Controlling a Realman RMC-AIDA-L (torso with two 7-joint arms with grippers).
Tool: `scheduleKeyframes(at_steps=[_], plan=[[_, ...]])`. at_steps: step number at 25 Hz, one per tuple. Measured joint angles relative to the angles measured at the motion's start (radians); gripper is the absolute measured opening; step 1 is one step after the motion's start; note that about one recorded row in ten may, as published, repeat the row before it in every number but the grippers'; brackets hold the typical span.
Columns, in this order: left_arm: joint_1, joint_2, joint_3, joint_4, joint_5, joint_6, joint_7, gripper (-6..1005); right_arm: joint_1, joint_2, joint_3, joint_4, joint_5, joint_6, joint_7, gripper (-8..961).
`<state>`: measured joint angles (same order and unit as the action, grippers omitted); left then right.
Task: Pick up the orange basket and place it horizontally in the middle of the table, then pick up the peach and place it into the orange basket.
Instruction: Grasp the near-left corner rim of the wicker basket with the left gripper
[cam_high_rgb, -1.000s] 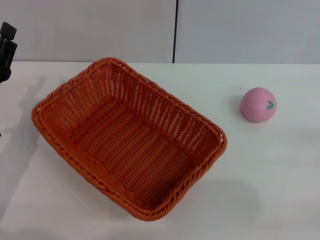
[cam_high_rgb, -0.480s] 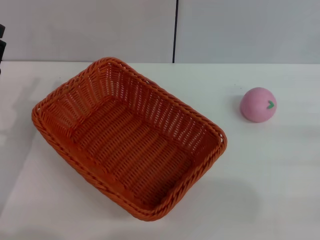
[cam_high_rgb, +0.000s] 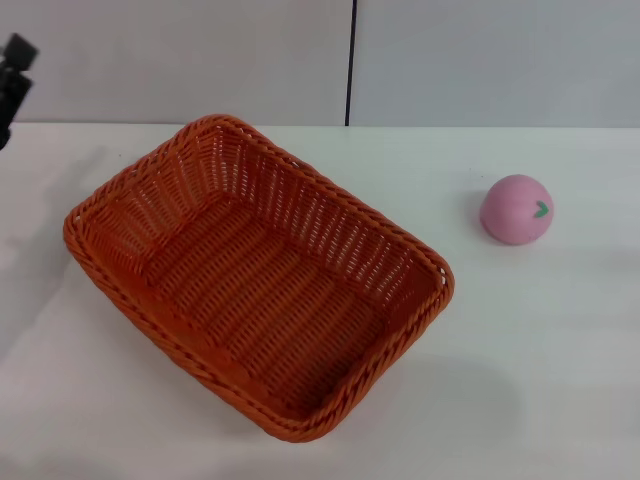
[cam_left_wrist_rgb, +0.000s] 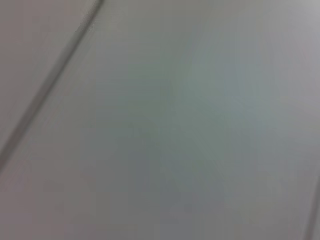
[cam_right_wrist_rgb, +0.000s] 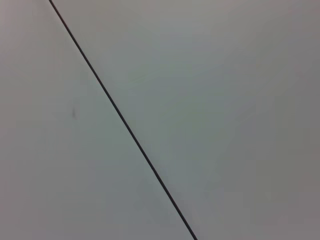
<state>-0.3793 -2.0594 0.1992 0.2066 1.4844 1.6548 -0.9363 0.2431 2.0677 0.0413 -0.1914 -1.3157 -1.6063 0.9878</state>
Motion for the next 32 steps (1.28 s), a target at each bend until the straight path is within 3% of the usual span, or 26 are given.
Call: scheduleKeyframes(at_steps=[3, 4, 6, 8, 12, 13, 14, 15, 20, 21, 22, 27, 28, 32], plan=[[-0.002, 0.000, 0.130, 0.119, 0.000, -0.004, -0.110, 603, 0.001, 0.000, -0.001, 0.000, -0.007, 0.020, 0.000, 626], [-0.002, 0.000, 0.130, 0.119, 0.000, -0.004, -0.110, 603, 0.001, 0.000, -0.001, 0.000, -0.007, 0.020, 0.000, 626], [0.000, 0.000, 0.269, 0.235, 0.002, -0.023, -0.225, 603, 0.002, 0.000, -0.001, 0.000, -0.011, 0.025, 0.001, 626], [0.002, 0.001, 0.335, 0.306, 0.015, -0.050, -0.295, 603, 0.003, 0.000, -0.001, 0.001, -0.012, 0.028, 0.001, 626], [0.003, 0.001, 0.370, 0.357, 0.034, -0.071, -0.343, 602, 0.006, 0.000, -0.006, 0.003, -0.013, 0.032, 0.001, 626], [0.001, 0.001, 0.396, 0.469, 0.107, -0.109, -0.463, 602, 0.006, 0.000, -0.009, 0.004, -0.013, 0.033, 0.001, 626], [0.001, 0.001, 0.396, 0.469, 0.107, -0.109, -0.463, 602, 0.006, 0.000, -0.012, 0.004, -0.013, 0.033, 0.001, 626], [-0.002, 0.003, 0.398, 0.571, 0.185, -0.134, -0.576, 602, 0.005, 0.000, -0.015, 0.004, -0.013, 0.034, 0.002, 626], [-0.002, 0.003, 0.398, 0.571, 0.185, -0.134, -0.576, 602, -0.003, 0.000, -0.016, 0.003, -0.013, 0.037, 0.002, 626], [-0.005, 0.012, 0.400, 0.747, 0.348, -0.147, -0.741, 602, -0.003, 0.000, -0.016, 0.003, -0.013, 0.038, 0.002, 626], [-0.013, 0.020, 0.401, 0.848, 0.472, -0.129, -0.843, 602, -0.004, 0.000, -0.016, 0.003, -0.013, 0.042, 0.002, 626], [-0.017, 0.025, 0.401, 0.892, 0.533, -0.111, -0.891, 603, -0.004, 0.001, -0.015, 0.004, -0.013, 0.072, 0.002, 625], [-0.031, 0.028, 0.402, 1.021, 0.672, -0.039, -0.995, 603, -0.003, 0.001, -0.015, 0.005, -0.013, 0.077, 0.002, 625], [-0.036, 0.026, 0.403, 1.041, 0.692, -0.026, -1.007, 603, 0.002, 0.001, -0.015, 0.007, -0.013, 0.085, 0.002, 625]])
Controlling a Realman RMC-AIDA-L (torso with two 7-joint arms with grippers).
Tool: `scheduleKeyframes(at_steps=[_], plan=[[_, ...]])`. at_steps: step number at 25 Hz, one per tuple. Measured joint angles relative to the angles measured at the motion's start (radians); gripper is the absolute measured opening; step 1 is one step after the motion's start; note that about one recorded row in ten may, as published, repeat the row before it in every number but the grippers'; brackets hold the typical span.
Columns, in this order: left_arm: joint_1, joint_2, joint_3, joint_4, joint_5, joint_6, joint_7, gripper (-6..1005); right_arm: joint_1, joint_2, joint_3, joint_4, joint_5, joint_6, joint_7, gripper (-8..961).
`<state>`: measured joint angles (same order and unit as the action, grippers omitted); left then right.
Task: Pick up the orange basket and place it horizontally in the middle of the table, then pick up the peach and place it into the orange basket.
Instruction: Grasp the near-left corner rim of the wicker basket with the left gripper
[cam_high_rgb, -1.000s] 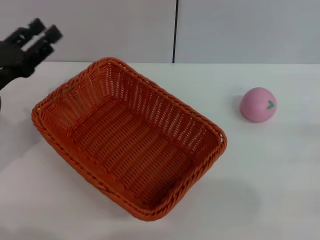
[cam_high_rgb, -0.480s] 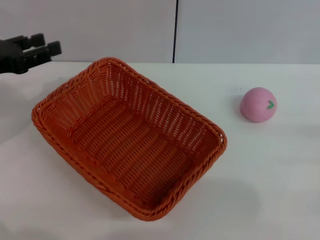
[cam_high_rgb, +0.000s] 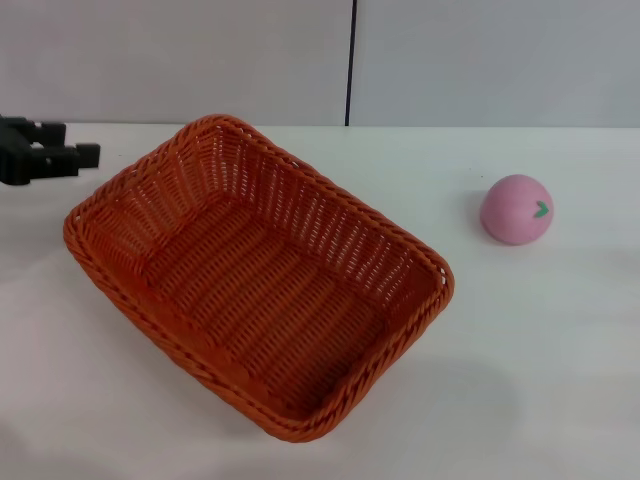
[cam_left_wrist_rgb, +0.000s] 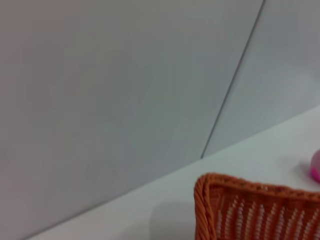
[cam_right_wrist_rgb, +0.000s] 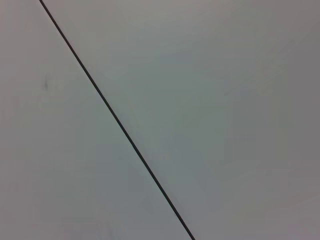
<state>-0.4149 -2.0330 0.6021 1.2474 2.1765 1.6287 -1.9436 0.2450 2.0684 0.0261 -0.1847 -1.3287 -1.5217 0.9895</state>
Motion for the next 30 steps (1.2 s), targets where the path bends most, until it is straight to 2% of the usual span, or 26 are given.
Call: scheduleKeyframes(at_steps=[1, 2, 7, 30], plan=[[0.000, 0.000, 0.000, 0.000, 0.000, 0.000, 0.000, 603, 0.001, 0.000, 0.000, 0.000, 0.000, 0.000, 0.000, 625], [-0.030, -0.013, 0.001, 0.021, 0.091, 0.031, -0.015, 603, 0.001, 0.000, 0.000, 0.001, 0.000, 0.000, 0.000, 625], [-0.049, -0.024, 0.010, 0.002, 0.140, 0.023, -0.016, 603, 0.000, -0.001, 0.000, 0.001, 0.000, 0.001, 0.000, 625], [-0.076, -0.024, 0.064, -0.150, 0.216, -0.100, -0.006, 590, -0.007, 0.003, 0.000, 0.004, 0.000, 0.017, 0.000, 625]])
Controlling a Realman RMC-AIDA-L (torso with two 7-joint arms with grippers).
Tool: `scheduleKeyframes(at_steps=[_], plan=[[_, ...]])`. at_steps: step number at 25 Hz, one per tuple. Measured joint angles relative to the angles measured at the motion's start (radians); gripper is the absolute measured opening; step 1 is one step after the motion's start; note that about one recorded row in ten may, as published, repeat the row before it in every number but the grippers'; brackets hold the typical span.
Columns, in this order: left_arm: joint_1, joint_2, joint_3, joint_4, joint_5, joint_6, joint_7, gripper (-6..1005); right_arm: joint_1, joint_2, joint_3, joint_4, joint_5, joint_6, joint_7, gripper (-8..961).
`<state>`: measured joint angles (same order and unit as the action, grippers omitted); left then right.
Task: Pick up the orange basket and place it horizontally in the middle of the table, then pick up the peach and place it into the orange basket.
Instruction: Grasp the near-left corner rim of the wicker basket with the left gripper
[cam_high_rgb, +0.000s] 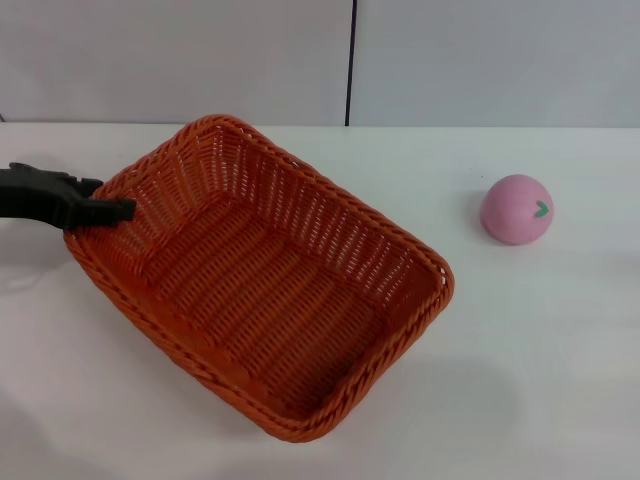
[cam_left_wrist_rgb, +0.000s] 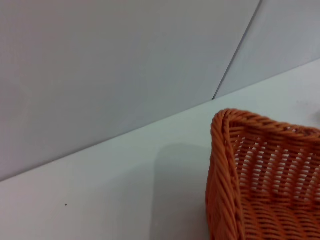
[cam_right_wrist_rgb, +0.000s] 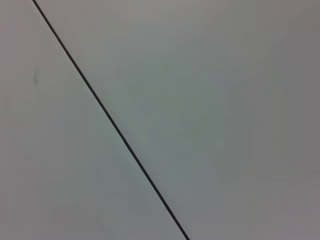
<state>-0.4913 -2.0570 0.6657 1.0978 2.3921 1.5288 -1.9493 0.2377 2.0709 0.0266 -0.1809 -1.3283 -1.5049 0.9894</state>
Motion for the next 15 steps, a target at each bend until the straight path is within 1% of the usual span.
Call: scheduleKeyframes(at_steps=[2, 4, 10, 15], plan=[[0.000, 0.000, 0.000, 0.000, 0.000, 0.000, 0.000, 582, 0.000, 0.000, 0.000, 0.000, 0.000, 0.004, 0.000, 624], [-0.001, 0.000, 0.019, -0.008, 0.009, -0.011, -0.004, 575, 0.001, 0.000, 0.000, 0.000, 0.000, 0.007, 0.000, 624], [-0.002, 0.000, 0.025, -0.008, 0.008, -0.012, -0.004, 551, 0.007, 0.000, 0.000, 0.002, 0.000, 0.028, 0.000, 624], [-0.003, -0.001, 0.037, -0.008, 0.003, -0.019, 0.001, 455, 0.008, 0.000, 0.002, 0.003, 0.000, 0.037, 0.000, 624]])
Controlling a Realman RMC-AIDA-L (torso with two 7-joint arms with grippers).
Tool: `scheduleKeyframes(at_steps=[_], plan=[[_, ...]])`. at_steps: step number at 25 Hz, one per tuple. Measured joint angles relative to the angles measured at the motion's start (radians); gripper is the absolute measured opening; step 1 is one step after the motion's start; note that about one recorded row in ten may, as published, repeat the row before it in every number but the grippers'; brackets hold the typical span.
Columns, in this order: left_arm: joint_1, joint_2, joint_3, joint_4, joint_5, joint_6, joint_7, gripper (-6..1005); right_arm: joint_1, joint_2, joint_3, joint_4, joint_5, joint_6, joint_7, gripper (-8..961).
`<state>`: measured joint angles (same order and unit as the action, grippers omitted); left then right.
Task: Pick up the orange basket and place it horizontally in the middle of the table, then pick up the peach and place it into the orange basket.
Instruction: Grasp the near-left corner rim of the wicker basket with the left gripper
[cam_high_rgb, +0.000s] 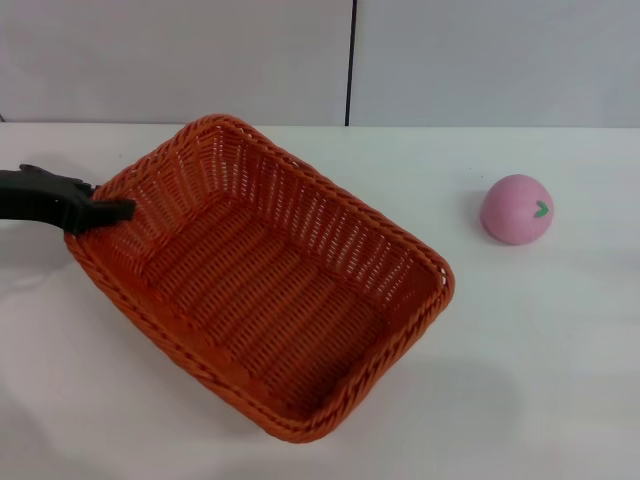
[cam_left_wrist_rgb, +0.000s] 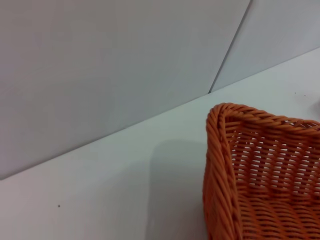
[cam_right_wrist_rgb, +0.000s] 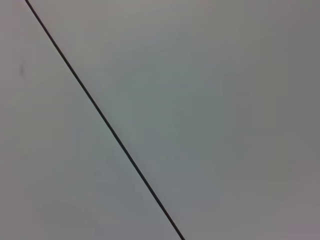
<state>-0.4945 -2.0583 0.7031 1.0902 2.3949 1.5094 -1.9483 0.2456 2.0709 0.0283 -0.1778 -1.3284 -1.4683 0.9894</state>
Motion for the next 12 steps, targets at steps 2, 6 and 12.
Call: scheduleKeyframes(at_steps=[2, 6, 12], plan=[[-0.002, -0.001, 0.003, 0.000, 0.000, -0.005, 0.000, 416, 0.000, 0.000, 0.002, 0.000, 0.000, 0.001, 0.000, 624], [-0.006, -0.001, 0.003, 0.000, -0.001, -0.006, 0.000, 339, 0.000, 0.000, 0.004, 0.000, 0.000, 0.001, 0.000, 624], [-0.007, -0.002, 0.020, 0.001, 0.000, -0.006, 0.001, 187, 0.000, 0.000, 0.005, 0.000, 0.002, 0.003, 0.000, 624]])
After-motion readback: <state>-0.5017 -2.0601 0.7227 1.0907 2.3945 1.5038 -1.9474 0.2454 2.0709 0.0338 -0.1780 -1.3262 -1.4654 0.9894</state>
